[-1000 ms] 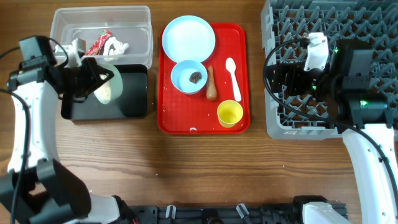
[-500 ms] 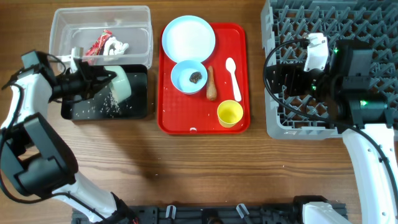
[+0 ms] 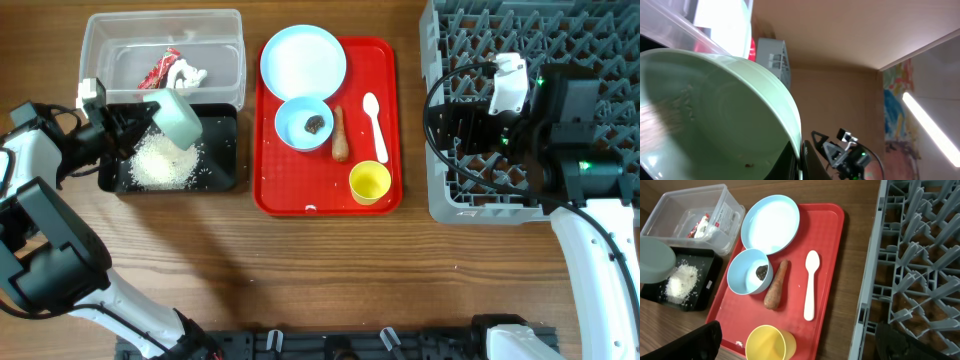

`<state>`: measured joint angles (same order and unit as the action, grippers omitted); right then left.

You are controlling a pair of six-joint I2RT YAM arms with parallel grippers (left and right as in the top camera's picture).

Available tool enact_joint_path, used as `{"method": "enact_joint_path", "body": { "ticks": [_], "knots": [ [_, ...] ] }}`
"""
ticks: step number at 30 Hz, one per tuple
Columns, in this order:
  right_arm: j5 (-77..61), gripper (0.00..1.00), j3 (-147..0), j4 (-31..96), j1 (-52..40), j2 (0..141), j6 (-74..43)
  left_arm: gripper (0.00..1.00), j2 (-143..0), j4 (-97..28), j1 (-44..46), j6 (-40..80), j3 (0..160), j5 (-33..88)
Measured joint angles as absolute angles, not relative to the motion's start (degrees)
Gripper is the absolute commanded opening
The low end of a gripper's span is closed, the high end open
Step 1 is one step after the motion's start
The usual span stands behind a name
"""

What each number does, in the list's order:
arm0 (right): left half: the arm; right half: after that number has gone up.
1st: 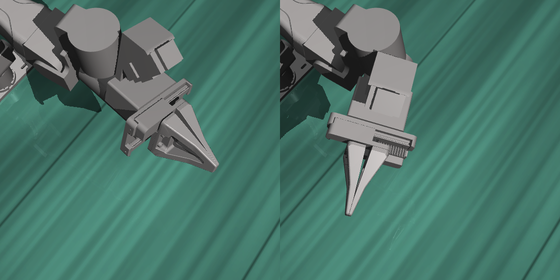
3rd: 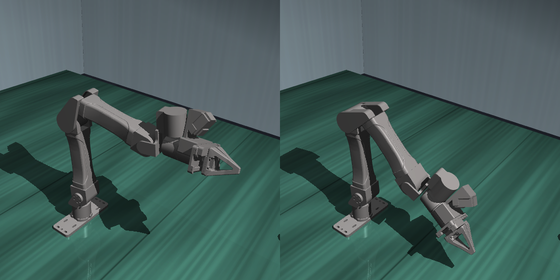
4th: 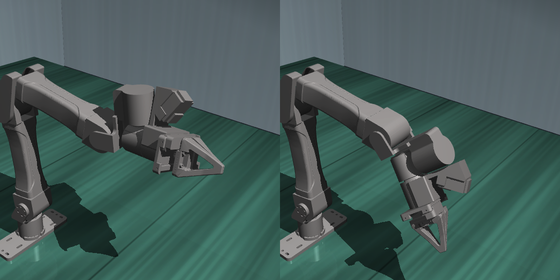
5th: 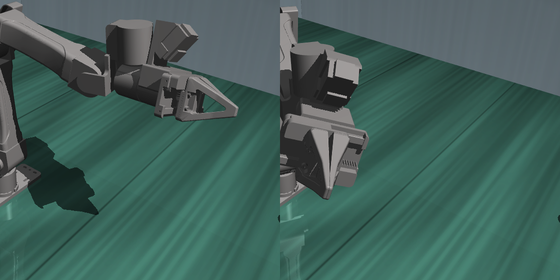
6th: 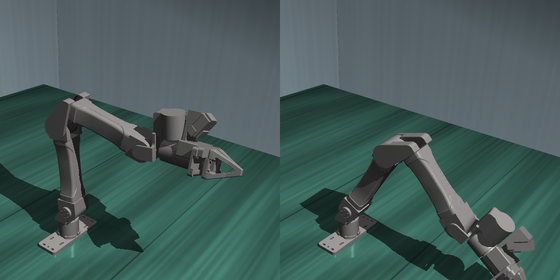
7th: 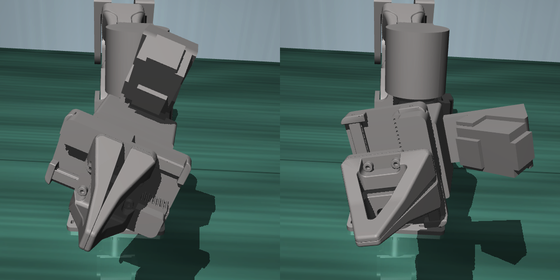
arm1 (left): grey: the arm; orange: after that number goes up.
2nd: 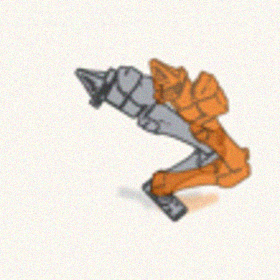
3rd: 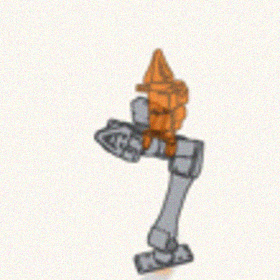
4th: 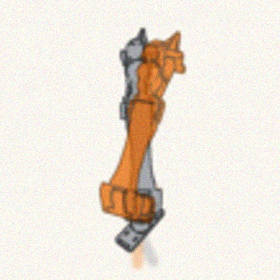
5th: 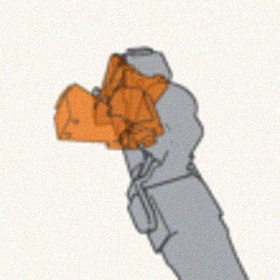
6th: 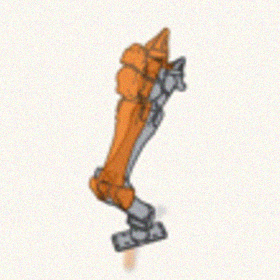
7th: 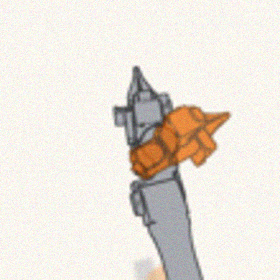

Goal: Sort waste into correct bins and load items into the dishwasher rack
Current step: 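Tip the green bowl over the black tray to pour out the rice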

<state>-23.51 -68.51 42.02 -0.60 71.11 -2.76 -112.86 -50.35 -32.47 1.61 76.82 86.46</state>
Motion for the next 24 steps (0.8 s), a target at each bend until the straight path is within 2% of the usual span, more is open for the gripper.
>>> {"method": "enact_joint_path", "body": {
  "ticks": [16, 24],
  "knots": [
    [-23.5, 1.0, -68.5, 42.0, -0.6, 71.1, -2.8, 0.04, -112.9, -47.4, -32.3, 11.9, 76.9, 86.5],
    [-23.5, 1.0, -68.5, 42.0, -0.6, 71.1, -2.8, 0.04, -110.1, -47.6, -26.3, 11.0, 76.9, 85.4]
  ]
}}
